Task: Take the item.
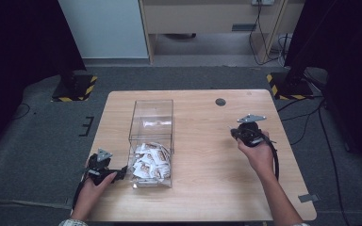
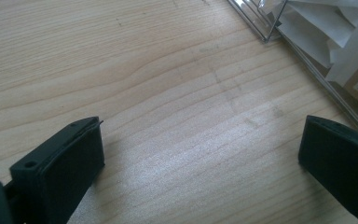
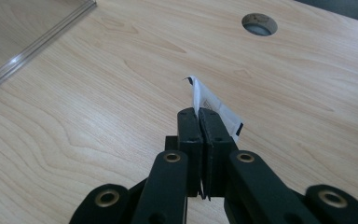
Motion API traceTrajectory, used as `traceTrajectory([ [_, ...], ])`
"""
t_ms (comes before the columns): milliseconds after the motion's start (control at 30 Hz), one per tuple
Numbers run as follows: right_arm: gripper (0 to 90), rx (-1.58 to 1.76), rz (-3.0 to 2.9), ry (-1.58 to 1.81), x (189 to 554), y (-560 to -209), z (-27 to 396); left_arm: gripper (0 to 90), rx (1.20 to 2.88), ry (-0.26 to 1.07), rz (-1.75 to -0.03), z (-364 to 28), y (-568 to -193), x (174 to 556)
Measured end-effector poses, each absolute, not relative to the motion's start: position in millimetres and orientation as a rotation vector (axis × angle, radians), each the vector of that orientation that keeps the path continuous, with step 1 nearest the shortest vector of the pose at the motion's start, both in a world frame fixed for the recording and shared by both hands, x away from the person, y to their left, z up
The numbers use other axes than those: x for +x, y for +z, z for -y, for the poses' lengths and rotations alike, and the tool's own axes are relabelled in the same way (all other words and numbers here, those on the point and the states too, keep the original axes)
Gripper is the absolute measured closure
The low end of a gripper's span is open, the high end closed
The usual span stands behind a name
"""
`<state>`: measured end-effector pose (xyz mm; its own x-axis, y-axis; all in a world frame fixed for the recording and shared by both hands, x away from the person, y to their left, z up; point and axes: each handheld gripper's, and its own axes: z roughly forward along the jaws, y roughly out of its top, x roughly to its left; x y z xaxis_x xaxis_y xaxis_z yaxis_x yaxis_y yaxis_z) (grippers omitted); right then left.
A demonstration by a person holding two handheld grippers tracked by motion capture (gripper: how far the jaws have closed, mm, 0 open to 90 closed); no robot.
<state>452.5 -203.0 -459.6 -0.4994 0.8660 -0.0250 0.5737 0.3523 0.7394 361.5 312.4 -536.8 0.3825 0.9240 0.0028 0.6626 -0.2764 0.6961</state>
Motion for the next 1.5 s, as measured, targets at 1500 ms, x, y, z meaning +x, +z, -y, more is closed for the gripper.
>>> traceTrajectory([
  [1500,61.1,1.282,-2.267,0.968,454,-497,166,0.0,2.036,0.554,-1.356,-312,-537,360],
])
